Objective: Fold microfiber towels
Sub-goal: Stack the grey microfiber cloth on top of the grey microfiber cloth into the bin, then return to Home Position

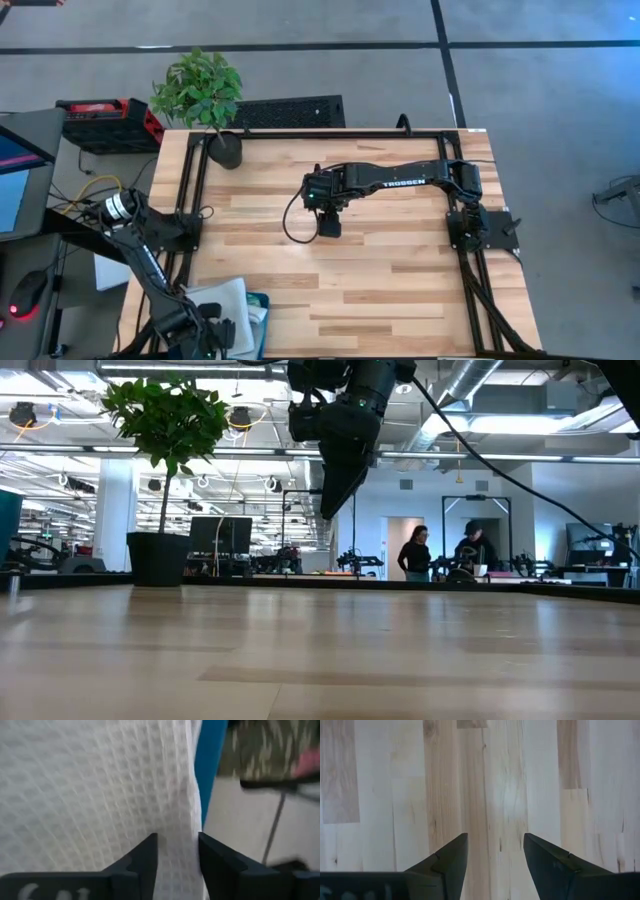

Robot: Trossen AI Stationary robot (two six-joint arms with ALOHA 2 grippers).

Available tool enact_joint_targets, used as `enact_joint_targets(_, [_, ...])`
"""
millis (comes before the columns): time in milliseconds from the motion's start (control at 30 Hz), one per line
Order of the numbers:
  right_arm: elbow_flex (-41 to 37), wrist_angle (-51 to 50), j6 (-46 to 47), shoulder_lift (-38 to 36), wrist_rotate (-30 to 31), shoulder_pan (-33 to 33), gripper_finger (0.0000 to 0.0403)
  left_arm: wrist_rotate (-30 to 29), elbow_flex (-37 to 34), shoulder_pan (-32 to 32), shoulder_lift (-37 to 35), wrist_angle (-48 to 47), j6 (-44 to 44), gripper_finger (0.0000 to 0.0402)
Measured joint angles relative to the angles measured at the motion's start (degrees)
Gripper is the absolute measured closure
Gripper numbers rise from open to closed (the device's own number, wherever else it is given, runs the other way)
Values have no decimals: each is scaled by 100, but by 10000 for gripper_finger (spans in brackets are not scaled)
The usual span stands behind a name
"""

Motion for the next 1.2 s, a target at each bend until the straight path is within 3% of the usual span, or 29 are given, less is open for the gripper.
enact_joint_targets(133, [-7, -85, -149, -309, -2, -1, 188, 545, 0, 166, 0, -275, 189, 264])
enact_joint_targets(267, [-2, -224, -114, -828, 2, 24, 188, 513, 0, 353, -81, -758, 526, 269])
enact_joint_targets(433, [0, -597, -425, -1503, -12, 154, 188, -28, -2, 569, -664, -1240, 608, 298])
enact_joint_targets(600, [2, -1106, -450, -2077, -11, 342, 188, -1330, -2, 591, -1517, -1258, 646, 339])
enact_joint_targets(733, [2, -1657, -674, -2485, -12, 465, 196, -2912, -2, 539, -2155, -1506, 1304, 383])
enact_joint_targets(833, [-40, -1866, -485, -2804, 8, 489, 225, -3863, -2, 489, -2583, -1813, 1812, 397])
enact_joint_targets(1033, [-927, -1492, -366, -3834, 16, 442, 332, -4875, -184, 515, -3384, -2181, 2583, 401])
enact_joint_targets(1133, [-1739, -784, -253, -4565, 28, 432, 386, -5024, -623, 612, -3946, -1838, 3094, 401])
enact_joint_targets(1200, [-2350, -41, -154, -5096, 23, 454, 392, -5010, -994, 755, -4410, -1243, 3519, 401])
